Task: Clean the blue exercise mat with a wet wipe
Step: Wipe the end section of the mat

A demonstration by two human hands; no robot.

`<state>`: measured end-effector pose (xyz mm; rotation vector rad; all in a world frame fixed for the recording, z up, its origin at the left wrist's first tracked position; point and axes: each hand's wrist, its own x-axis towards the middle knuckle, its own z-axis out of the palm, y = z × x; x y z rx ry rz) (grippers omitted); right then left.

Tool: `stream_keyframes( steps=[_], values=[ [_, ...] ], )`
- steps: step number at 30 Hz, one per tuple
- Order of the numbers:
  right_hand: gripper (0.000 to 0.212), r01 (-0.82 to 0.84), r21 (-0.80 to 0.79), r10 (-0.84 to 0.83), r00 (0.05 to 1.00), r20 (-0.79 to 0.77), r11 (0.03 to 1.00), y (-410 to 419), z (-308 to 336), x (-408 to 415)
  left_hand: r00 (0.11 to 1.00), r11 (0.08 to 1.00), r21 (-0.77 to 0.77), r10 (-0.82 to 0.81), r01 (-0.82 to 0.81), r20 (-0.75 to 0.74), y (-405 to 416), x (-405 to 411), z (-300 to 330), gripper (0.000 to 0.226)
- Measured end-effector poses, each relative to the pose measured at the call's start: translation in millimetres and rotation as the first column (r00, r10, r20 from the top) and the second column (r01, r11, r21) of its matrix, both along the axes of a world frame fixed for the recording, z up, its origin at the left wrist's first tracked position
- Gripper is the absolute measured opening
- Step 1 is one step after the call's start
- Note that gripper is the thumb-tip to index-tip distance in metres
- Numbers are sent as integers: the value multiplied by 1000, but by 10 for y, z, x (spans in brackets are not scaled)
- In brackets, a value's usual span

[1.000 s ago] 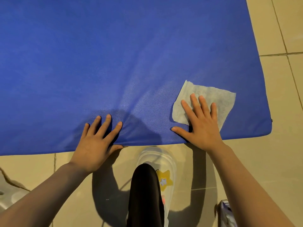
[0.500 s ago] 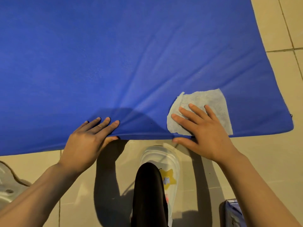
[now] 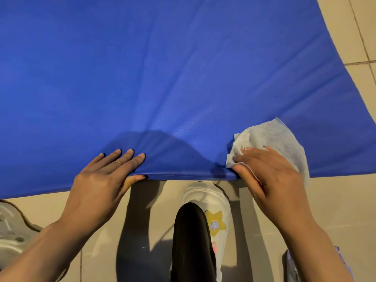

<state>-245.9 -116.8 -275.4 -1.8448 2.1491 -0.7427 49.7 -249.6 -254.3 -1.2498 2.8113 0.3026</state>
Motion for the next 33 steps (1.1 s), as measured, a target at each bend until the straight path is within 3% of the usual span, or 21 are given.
stream_keyframes(
  steps=[7, 16, 19, 23, 29, 33],
  values=[
    [58, -59, 106, 72, 989, -127, 993, -11, 28, 42, 998, 996, -85, -20, 15, -60, 26, 39, 32, 62],
    [46, -47, -89, 26, 974, -225, 995, 133, 179, 213, 986, 996, -19, 78, -81, -146, 187, 182, 241, 63],
    [53, -30, 50, 39, 980, -194, 998, 317, -75, 295, 996, 999, -42, 29, -33, -85, 309, 196, -8, 62],
    [59, -30, 289, 51, 996, -67, 957, 348, -332, 344, 998, 998, 54, 20, -24, 64, 367, 228, -422, 68],
    [76, -14, 377, -52, 985, 166, 926, 212, -223, 276, 999, 989, 143, 35, -36, 7, 370, 233, -517, 69],
    [109, -23, 573, -71, 987, 141, 819, -188, -277, 279, 990, 960, 257, 129, -112, -50, 343, 234, -504, 68]
  ],
)
